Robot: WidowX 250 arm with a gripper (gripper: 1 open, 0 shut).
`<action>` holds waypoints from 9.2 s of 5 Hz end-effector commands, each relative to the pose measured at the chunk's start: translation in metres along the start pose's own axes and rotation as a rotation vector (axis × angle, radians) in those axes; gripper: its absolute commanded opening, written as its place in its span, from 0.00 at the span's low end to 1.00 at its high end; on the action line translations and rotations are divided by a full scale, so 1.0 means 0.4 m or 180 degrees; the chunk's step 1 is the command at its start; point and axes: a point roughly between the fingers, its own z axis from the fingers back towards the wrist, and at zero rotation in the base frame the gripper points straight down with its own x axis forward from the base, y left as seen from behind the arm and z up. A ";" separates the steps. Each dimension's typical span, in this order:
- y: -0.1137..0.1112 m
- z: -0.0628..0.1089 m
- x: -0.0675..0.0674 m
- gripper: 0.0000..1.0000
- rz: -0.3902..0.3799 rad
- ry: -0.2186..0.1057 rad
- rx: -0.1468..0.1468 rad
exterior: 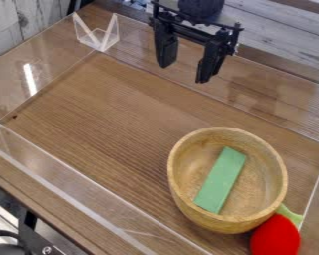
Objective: Remove the green block from the brown bowl and put it on the table
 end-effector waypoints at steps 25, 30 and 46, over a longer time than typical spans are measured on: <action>-0.172 -0.104 -0.103 0.00 -0.0061 -0.0809 0.0081; 0.092 -0.107 -0.053 0.00 0.0360 -0.1080 0.0102; 0.077 -0.167 -0.009 1.00 0.0334 -0.0887 0.0245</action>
